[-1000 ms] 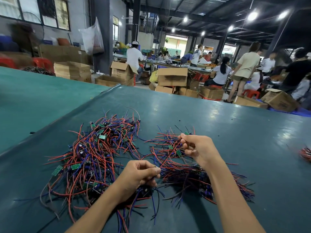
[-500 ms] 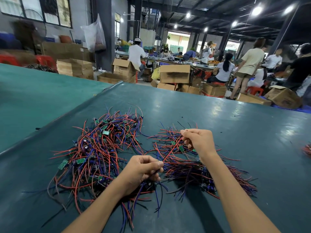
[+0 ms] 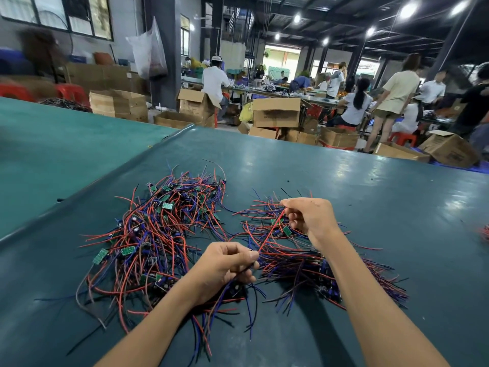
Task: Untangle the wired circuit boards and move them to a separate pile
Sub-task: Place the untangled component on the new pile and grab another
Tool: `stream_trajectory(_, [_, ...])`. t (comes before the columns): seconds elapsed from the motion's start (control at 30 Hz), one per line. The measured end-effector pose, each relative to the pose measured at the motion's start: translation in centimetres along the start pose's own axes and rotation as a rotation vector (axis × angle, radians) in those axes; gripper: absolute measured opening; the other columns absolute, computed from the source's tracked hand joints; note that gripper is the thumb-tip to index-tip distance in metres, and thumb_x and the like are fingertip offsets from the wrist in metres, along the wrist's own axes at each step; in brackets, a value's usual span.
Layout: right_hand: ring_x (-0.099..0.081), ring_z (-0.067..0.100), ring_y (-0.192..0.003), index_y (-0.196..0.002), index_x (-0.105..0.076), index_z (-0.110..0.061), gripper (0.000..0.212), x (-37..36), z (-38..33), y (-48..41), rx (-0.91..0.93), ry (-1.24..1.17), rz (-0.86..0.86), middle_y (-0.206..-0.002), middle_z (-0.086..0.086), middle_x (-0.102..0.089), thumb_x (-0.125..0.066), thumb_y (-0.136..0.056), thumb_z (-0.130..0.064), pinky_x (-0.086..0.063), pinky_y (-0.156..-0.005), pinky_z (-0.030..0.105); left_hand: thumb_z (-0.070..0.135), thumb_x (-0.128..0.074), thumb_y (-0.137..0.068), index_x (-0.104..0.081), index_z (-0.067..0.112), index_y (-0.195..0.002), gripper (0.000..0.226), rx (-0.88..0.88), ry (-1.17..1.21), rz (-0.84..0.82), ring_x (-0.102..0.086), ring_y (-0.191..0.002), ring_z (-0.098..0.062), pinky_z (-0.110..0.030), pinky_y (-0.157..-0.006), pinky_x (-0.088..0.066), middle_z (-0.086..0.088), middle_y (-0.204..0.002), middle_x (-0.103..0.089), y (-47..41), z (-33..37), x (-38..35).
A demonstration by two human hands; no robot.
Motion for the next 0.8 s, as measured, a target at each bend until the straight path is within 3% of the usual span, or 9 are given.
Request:
stream_trajectory(0.07, [-0.050, 0.012, -0.046, -0.080, -0.073, 0.007, 0.008, -0.1, -0.5, -0.2, -0.083, -0.026, -0.047, -0.060, 0.008, -0.060, -0.075, -0.081, -0.001, -0.042, -0.039, 0.022, 0.010, -0.076, -0.078, -0.067, 0.002, -0.075, 0.013, -0.003, 0.005, -0.005, -0.058, -0.054, -0.017, -0.035, -0.065, -0.062, -0.017, -0.073, -0.066, -0.1, 0.0, 0.1])
stream_trajectory(0.13, [-0.055, 0.011, -0.049, -0.093, -0.071, 0.011, 0.016, 0.1, -0.9, -0.2, -0.158, -0.070, -0.094, -0.062, 0.007, -0.059, -0.073, -0.083, -0.001, -0.046, -0.042, 0.020, 0.010, -0.076, -0.078, -0.068, 0.003, -0.073, 0.012, -0.007, 0.000, -0.012, -0.058, -0.054, -0.017, -0.035, -0.066, -0.062, -0.017, -0.073, -0.066, -0.1, 0.0, 0.2])
stream_trajectory(0.27, [-0.066, 0.015, -0.064, -0.104, -0.068, 0.006, 0.023, 1.1, -1.5, 0.9, -0.201, -0.275, -0.176, -0.082, 0.013, -0.070, -0.073, -0.087, -0.009, -0.058, -0.055, 0.023, 0.016, -0.078, -0.077, -0.072, 0.004, -0.078, 0.014, -0.027, 0.004, 0.002, -0.061, -0.058, -0.019, -0.036, -0.065, -0.061, -0.022, -0.081, -0.066, -0.2, -0.1, 0.3])
stream_trajectory(0.33, [-0.067, 0.019, -0.064, -0.106, -0.062, 0.001, 0.023, 1.4, -1.1, 1.7, -0.164, -0.337, -0.114, -0.083, 0.016, -0.071, -0.071, -0.090, -0.012, -0.059, -0.057, 0.027, 0.021, -0.079, -0.077, -0.072, 0.004, -0.081, 0.019, -0.042, 0.024, 0.016, -0.065, -0.062, -0.021, -0.037, -0.065, -0.061, -0.024, -0.087, -0.066, -0.5, -0.1, 0.3])
stream_trajectory(0.47, [-0.062, 0.018, -0.059, -0.107, -0.061, -0.007, 0.012, 0.3, 0.4, 4.2, -0.044, -0.083, 0.050, -0.079, 0.011, -0.067, -0.061, -0.097, -0.013, -0.053, -0.053, 0.028, 0.025, -0.073, -0.083, -0.071, 0.008, -0.079, 0.018, -0.050, 0.104, 0.042, -0.072, -0.073, -0.024, -0.036, -0.067, -0.060, -0.025, -0.091, -0.065, -0.7, 0.0, 0.4])
stream_trajectory(0.53, [-0.061, 0.017, -0.061, -0.097, -0.067, -0.007, 0.008, -0.6, 1.3, 5.9, 0.015, 0.028, 0.044, -0.078, 0.009, -0.069, -0.063, -0.097, -0.014, -0.050, -0.051, 0.025, 0.025, -0.073, -0.083, -0.073, 0.011, -0.076, 0.015, -0.064, 0.177, 0.025, -0.072, -0.076, -0.023, -0.036, -0.070, -0.061, -0.019, -0.091, -0.069, -0.8, 0.1, 0.6])
stream_trajectory(0.67, [-0.065, 0.011, -0.066, -0.080, -0.076, -0.009, 0.025, -3.3, 3.7, 9.4, 0.057, 0.258, -0.148, -0.076, 0.006, -0.075, -0.068, -0.095, -0.028, -0.053, -0.052, 0.025, 0.022, -0.072, -0.083, -0.068, 0.006, -0.086, 0.017, -0.112, 0.313, 0.059, -0.069, -0.074, -0.020, -0.033, -0.070, -0.061, -0.013, -0.083, -0.067, -1.1, 0.3, 1.2])
stream_trajectory(0.8, [-0.063, 0.011, -0.069, -0.077, -0.078, -0.018, 0.022, -6.5, 5.2, 10.7, 0.094, 0.343, -0.306, -0.073, 0.008, -0.072, -0.068, -0.095, -0.027, -0.056, -0.056, 0.027, 0.027, -0.069, -0.087, -0.062, 0.013, -0.082, 0.017, -0.146, 0.263, 0.058, -0.052, -0.059, -0.019, -0.031, -0.052, -0.050, -0.005, -0.071, -0.048, -1.2, 0.3, 1.4])
Point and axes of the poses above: each hand's wrist, its own y-axis away from the middle knuckle, its own x-axis out of the back of the hand, z = x × y, the point moved 2 cm from there along -y, towards the middle knuckle
